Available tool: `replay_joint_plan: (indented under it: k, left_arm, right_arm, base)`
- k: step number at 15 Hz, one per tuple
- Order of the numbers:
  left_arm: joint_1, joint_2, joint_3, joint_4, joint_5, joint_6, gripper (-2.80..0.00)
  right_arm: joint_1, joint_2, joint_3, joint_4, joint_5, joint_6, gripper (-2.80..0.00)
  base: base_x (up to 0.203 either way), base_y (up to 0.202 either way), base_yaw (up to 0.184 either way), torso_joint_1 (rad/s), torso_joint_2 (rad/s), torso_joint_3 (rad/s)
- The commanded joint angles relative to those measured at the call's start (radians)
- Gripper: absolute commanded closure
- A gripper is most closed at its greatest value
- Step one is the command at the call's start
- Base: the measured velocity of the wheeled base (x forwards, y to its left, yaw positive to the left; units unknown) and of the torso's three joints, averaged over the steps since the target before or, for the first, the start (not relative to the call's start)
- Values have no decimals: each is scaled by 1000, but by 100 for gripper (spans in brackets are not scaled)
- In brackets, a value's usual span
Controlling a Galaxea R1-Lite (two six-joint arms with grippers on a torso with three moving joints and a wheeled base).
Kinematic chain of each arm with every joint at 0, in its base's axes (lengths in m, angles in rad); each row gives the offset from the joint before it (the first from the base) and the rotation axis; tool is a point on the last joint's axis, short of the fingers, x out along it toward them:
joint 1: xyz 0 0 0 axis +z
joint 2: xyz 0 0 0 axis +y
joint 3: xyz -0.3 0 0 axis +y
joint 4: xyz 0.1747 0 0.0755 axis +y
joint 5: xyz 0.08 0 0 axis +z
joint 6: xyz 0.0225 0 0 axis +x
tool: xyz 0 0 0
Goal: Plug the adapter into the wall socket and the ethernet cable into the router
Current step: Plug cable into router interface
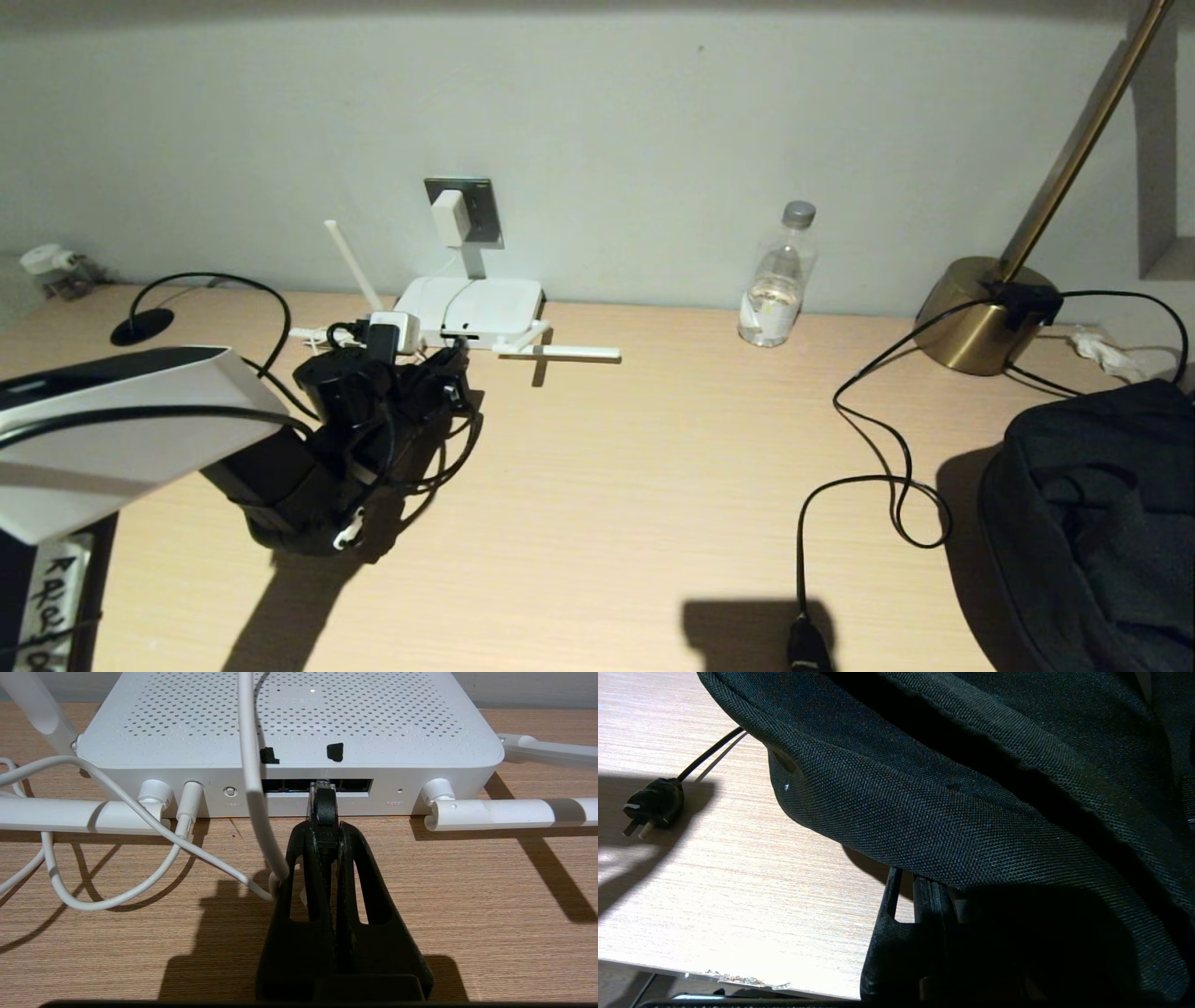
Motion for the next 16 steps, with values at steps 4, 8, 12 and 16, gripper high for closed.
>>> replay_joint_plan:
  k: [4, 8, 12, 16]
  left_arm:
    - [-6, -6, 0, -9, 0, 0, 0]
    - [-10, -4, 0, -7, 2, 0, 0]
    - [-9, -2, -5, -6, 2, 0, 0]
    - [-9, -1, -6, 1, 5, 0, 0]
  right_arm:
    - [0, 1, -1, -1, 1, -1, 0]
    - [0, 1, 0, -1, 1, -1, 0]
    - [0, 1, 0, 0, 1, -1, 0]
    - [0, 1, 0, 0, 1, -1, 0]
  base:
    - [0, 0, 0, 0, 0, 0]
    - [0, 0, 0, 0, 0, 0]
    - [0, 0, 0, 0, 0, 0]
    - [0, 0, 0, 0, 0, 0]
